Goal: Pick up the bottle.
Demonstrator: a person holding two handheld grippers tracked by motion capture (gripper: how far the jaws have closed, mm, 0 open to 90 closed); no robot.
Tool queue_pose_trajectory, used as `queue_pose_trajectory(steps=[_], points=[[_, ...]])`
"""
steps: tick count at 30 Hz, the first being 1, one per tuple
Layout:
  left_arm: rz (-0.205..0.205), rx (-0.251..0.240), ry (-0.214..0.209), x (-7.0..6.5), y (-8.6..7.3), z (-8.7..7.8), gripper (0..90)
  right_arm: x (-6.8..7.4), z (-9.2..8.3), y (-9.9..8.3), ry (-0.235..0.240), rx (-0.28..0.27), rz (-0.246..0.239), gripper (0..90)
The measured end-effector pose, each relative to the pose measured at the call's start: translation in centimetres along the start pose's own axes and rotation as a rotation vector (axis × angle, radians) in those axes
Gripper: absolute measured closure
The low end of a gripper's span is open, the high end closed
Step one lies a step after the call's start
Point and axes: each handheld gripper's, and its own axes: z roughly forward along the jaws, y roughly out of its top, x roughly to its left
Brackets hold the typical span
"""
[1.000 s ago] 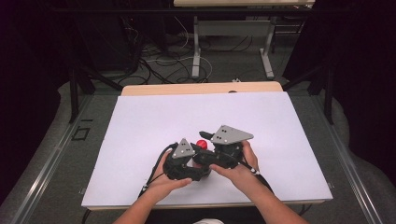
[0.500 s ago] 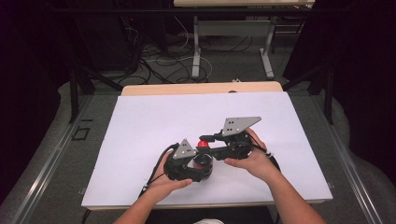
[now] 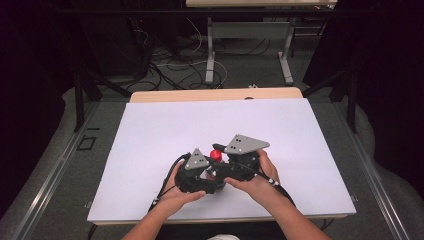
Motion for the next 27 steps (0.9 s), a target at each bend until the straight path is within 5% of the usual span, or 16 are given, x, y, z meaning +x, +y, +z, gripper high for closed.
queue_pose_trajectory(steps=[5,6,8,9,10,11,14,17,20,24,27], points=[[0.007,0.002,-0.008,0.1,0.0,-0.1,30.1,-0.1,-0.1,0.0,0.007,-0.005,-0.018,60.7],[0.007,-0.002,-0.006,0.0,0.0,-0.1,30.1,-0.7,-0.1,0.0,0.061,-0.006,-0.040,60.9],[0.008,0.010,-0.020,0.0,0.0,-0.1,30.1,-1.0,-0.1,0.1,0.087,-0.009,-0.042,61.0],[0.006,0.011,-0.023,-0.1,0.1,-0.1,30.1,-1.9,-0.1,0.2,0.167,-0.002,-0.056,61.1],[0.007,0.005,-0.019,-0.1,0.1,-0.1,30.1,-1.9,-0.1,0.2,0.167,-0.002,-0.056,61.1],[0.014,0.010,-0.023,-0.1,0.1,-0.1,30.1,-2.8,-0.1,0.2,0.240,-0.002,-0.074,61.1],[0.018,0.012,-0.027,-0.2,0.2,-0.1,30.1,-3.5,0.0,0.2,0.302,-0.007,-0.112,60.8],[0.007,0.000,-0.013,-0.2,0.1,0.0,30.1,-3.3,0.0,0.3,0.290,-0.008,-0.124,57.0],[-0.001,-0.002,-0.007,0.0,0.1,-0.1,30.1,-2.3,-0.5,0.4,0.195,-0.026,-0.084,45.6],[-0.016,-0.008,0.004,0.2,0.1,-0.2,30.1,-1.6,-0.9,0.7,0.113,-0.025,-0.079,45.6],[-0.020,-0.009,0.007,0.2,0.1,-0.2,30.1,-0.9,-1.2,0.9,0.062,-0.015,-0.028,45.6]])
